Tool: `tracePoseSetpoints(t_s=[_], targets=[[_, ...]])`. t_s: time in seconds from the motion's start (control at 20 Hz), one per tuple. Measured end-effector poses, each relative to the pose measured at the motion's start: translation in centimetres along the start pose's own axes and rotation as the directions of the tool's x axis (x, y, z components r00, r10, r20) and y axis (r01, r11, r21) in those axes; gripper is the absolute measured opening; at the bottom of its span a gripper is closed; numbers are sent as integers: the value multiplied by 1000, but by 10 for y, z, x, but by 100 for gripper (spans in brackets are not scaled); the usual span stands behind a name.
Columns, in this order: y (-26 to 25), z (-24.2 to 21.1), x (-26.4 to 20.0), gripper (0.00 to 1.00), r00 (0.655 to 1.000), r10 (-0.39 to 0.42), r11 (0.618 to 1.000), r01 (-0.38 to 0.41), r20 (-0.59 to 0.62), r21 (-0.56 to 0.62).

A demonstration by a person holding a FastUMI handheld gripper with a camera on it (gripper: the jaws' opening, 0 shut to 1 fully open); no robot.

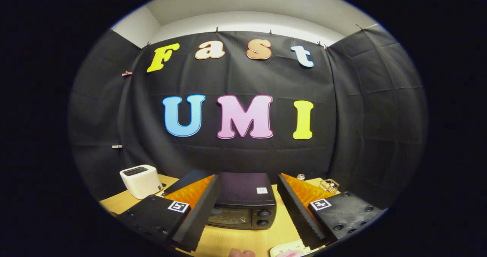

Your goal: Open the toaster oven, put the food inside, and close the toaster oven door.

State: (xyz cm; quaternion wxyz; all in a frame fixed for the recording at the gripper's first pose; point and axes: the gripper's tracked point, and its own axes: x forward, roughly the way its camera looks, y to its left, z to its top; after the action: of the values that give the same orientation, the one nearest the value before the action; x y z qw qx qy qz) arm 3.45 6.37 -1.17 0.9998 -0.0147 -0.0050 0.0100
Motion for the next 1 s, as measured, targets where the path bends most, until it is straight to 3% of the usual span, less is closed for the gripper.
tracePoseSetpoints(t_s=[0.45,0.85,1.0], targets=[[90,-60,51,99,999,7,1000,-6,-43,11],[117,-137,92,99,988,-18,1000,19,-153,6],[110,-137,96,100,988,-59,998,63,-139,19]])
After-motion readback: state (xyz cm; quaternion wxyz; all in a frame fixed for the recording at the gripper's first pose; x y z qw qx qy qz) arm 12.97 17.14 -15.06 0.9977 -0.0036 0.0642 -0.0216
